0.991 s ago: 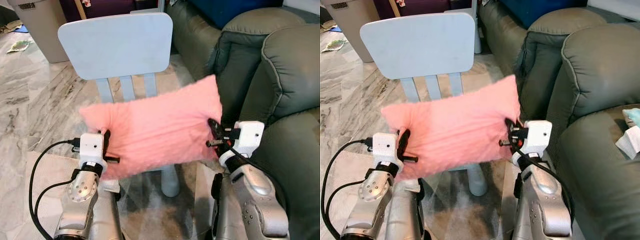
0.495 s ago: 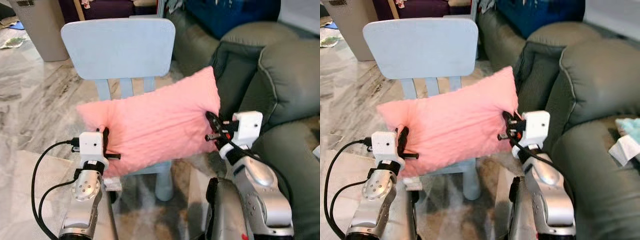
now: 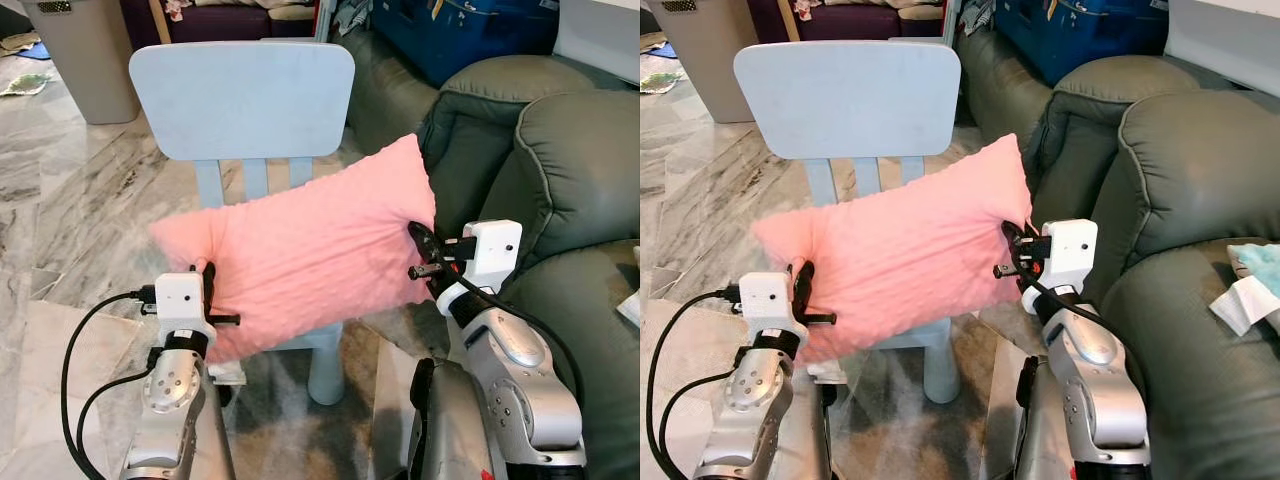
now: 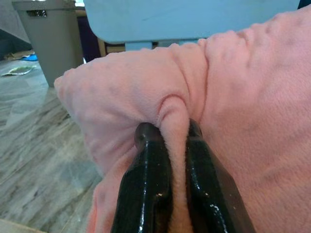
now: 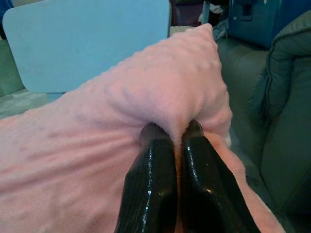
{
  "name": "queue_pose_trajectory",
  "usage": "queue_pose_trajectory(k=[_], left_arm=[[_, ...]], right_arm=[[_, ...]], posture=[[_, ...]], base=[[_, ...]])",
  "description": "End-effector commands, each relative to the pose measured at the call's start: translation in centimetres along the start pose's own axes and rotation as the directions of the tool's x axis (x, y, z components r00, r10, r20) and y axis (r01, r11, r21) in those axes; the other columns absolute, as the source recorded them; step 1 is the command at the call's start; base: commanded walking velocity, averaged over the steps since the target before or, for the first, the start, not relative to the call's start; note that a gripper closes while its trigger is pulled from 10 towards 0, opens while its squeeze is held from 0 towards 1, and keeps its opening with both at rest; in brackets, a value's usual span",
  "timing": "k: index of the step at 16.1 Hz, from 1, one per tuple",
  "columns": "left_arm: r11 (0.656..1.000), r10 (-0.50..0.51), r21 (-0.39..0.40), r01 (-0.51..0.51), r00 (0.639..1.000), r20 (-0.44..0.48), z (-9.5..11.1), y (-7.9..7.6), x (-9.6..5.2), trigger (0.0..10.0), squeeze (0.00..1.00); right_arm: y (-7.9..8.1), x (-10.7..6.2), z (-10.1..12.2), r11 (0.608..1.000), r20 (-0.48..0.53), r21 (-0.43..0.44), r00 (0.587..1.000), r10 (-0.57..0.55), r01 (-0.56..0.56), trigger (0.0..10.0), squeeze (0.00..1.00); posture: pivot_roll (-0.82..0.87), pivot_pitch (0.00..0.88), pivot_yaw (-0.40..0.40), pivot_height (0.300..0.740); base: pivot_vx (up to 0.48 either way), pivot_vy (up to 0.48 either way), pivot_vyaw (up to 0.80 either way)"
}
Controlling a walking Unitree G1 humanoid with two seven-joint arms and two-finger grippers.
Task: Move the pillow to the sofa
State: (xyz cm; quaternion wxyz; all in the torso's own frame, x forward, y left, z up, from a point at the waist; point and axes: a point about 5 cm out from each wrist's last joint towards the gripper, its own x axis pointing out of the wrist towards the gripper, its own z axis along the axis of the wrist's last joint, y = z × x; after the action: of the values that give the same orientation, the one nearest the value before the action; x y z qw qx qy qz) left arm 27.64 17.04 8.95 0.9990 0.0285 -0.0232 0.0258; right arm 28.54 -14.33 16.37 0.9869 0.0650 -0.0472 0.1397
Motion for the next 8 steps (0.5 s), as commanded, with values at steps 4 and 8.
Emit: queue_pose_trajectory(k=[4,8], left_arm=[[1.000,0.010,0.018,-0.010,1.000,-0.002,0.17,0.71,0.00,10.0,0.00],[1.000,-0.018,0.020,0.018,1.000,-0.007,0.24,0.36,0.31,10.0,0.00]], right_arm=[[-1.02,-0.44,0.45,0.998,0.025,0.003,0.998,-0.063,0.063,10.0,0.00],[-1.01,-0.53,0.42,0.997,0.027,0.009,0.997,-0.076,0.076,10.0,0.00]], posture=[[-0.12,0.040,-0.011,0.412],[-0.13,0.042,-0.001,0.412]], base=[[0.000,0.000,-0.36],[0.000,0.000,-0.53]])
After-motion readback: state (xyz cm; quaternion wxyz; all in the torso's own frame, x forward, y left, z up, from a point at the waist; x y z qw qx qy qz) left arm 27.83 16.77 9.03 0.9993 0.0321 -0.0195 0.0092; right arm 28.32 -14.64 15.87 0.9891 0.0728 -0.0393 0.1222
